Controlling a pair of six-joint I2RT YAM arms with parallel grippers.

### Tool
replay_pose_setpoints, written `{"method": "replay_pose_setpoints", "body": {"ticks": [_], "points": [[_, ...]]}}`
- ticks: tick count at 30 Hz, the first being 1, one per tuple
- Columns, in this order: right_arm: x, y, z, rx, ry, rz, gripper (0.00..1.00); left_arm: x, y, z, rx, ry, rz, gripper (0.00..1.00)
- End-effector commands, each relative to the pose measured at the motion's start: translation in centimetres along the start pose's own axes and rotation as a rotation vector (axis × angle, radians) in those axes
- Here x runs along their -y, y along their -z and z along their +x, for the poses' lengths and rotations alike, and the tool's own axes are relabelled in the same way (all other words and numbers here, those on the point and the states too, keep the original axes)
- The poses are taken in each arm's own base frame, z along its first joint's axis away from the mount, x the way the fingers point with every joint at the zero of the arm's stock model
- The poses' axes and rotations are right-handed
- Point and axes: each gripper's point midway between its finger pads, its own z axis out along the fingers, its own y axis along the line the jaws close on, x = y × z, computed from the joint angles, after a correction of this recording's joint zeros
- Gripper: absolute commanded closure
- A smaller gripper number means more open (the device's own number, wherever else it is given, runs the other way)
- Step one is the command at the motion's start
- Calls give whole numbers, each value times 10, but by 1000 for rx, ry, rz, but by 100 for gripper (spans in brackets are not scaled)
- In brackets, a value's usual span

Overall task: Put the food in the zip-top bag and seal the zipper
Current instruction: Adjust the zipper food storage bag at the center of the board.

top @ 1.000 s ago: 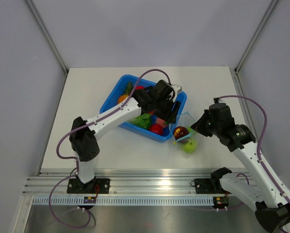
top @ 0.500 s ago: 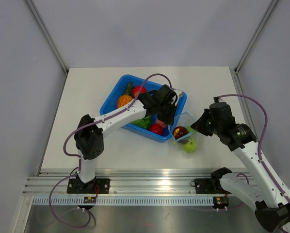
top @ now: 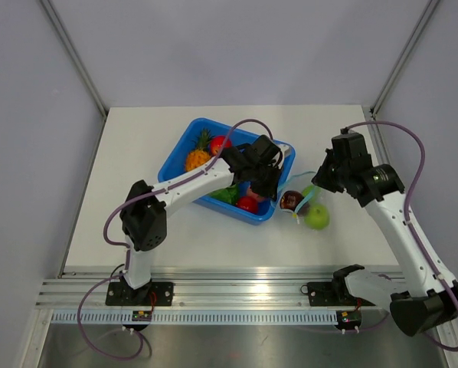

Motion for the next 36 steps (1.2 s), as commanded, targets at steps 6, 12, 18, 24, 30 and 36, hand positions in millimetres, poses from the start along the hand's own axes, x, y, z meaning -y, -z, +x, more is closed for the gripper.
{"method": "replay_pose_setpoints", "body": {"ticks": [6, 12, 18, 24, 30, 36], "points": [[26, -37, 10, -101, 60, 103, 100, 66, 34, -13, 42, -24, 201, 100], [31, -28, 32, -114, 19, 61, 100, 89, 60, -42, 137, -4, 314, 100], [12, -6, 44, -113, -41, -95, 100, 71, 20, -62, 136, 116, 229, 100], [46, -20, 59, -138, -25, 60, 100, 80, 15, -58, 130, 78, 201, 100], [49, -20, 31, -63, 23, 124, 99, 75, 9, -70, 156, 72, 154, 100], [49, -46, -20, -21, 105, 216, 97, 72, 1, -66, 127, 100, 132, 100]]}}
